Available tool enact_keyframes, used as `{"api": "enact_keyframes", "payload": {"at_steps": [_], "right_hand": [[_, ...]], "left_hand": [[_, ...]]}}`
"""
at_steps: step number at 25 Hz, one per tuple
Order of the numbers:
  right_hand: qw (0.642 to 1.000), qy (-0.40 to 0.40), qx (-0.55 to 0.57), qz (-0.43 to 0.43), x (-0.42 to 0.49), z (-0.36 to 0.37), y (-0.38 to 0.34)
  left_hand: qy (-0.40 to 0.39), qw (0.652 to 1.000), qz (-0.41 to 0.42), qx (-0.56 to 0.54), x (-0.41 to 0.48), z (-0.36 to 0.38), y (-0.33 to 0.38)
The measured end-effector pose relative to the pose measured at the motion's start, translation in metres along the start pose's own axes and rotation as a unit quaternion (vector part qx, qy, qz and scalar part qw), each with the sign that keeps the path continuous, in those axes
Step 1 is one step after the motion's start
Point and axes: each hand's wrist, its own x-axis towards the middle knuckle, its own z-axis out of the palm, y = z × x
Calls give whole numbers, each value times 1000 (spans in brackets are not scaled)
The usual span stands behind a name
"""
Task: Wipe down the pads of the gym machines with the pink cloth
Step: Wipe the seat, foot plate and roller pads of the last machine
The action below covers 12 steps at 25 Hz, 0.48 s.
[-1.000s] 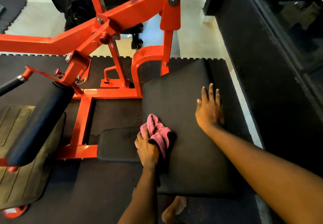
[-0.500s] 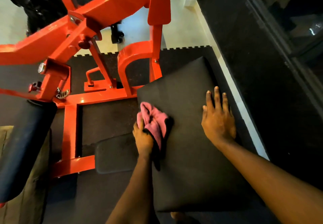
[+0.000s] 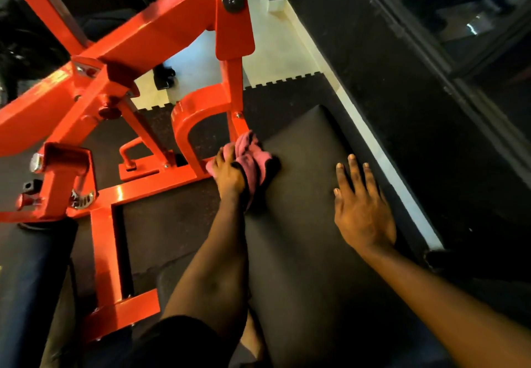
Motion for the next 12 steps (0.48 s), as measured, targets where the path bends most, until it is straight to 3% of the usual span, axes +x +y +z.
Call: {"api": "enact_keyframes", "payload": {"at_steps": [3, 6, 8, 12], "right_hand": [[1000, 6, -4, -2, 0, 2, 0], [1000, 12, 0, -3, -1, 3, 1], [1000, 15, 9, 0, -1, 4, 1], [1000, 5, 24, 6, -1, 4, 0]], "left_hand": [[-28, 989, 104, -100, 18, -25, 63], [-25, 966, 120, -227, -17, -51, 84], [-36, 972, 151, -175, -29, -39, 47], [-28, 994, 98, -38, -44, -34, -15]]}}
